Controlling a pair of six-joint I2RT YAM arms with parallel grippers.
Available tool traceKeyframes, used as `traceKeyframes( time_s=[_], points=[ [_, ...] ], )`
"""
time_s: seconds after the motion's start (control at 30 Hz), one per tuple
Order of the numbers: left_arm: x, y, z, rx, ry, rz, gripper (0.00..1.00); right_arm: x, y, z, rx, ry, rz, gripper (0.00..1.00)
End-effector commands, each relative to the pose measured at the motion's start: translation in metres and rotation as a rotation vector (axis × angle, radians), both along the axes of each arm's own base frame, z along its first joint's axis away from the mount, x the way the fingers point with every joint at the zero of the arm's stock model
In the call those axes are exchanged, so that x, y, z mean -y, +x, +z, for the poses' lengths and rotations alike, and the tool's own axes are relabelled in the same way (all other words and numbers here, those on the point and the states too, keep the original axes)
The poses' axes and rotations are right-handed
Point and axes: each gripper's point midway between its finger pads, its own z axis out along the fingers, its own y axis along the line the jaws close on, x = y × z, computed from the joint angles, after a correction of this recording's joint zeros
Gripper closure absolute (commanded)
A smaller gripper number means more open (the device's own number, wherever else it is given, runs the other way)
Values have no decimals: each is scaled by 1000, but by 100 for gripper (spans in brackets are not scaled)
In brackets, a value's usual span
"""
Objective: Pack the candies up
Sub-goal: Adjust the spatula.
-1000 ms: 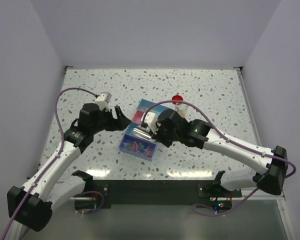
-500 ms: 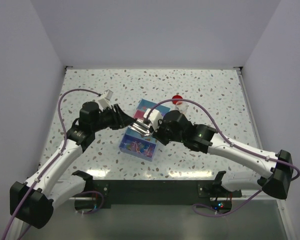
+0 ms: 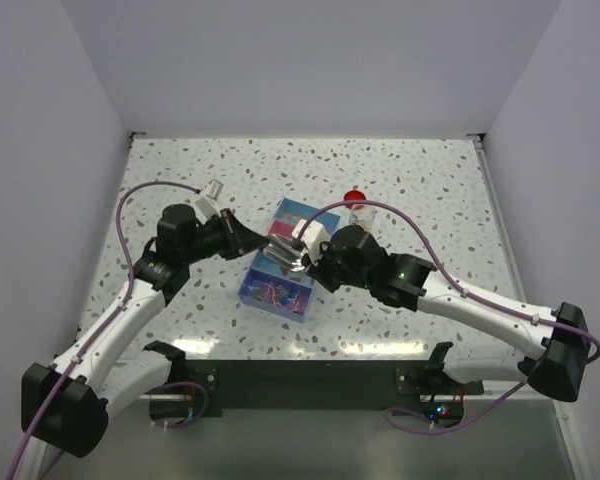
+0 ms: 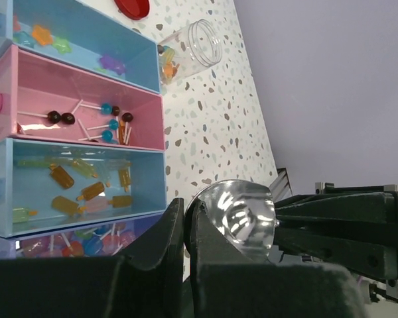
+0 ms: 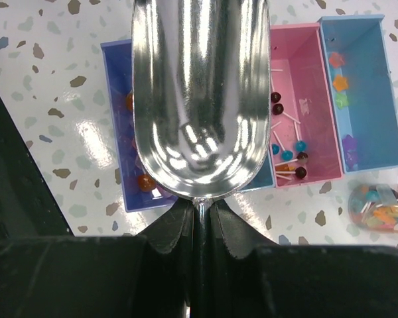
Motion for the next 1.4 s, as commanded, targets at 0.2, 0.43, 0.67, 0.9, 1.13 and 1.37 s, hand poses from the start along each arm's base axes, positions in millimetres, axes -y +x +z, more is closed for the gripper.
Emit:
traceKeyframes(
  time_s=[0.2,0.43,0.67,0.9,1.13,1.37],
  points=[
    [0,15,28,42,-125,34,100,3,-3,27,41,138,-28,64],
    [-4,20,31,6,-158,80,100,29,2,28,-1,206,-60,46],
    [-7,22,28,-65,-207,118,100,31,13,34,20,294,-64,43],
    [-6,20,23,-146,-257,141,100,20,23,47,55,353,-45,43],
    [-6,16,24,-167,-274,141,100,12,29,51,67,375,-30,49],
    [-6,13,24,-180,-287,140,100,9,31,50,69,387,-13,62]
  ],
)
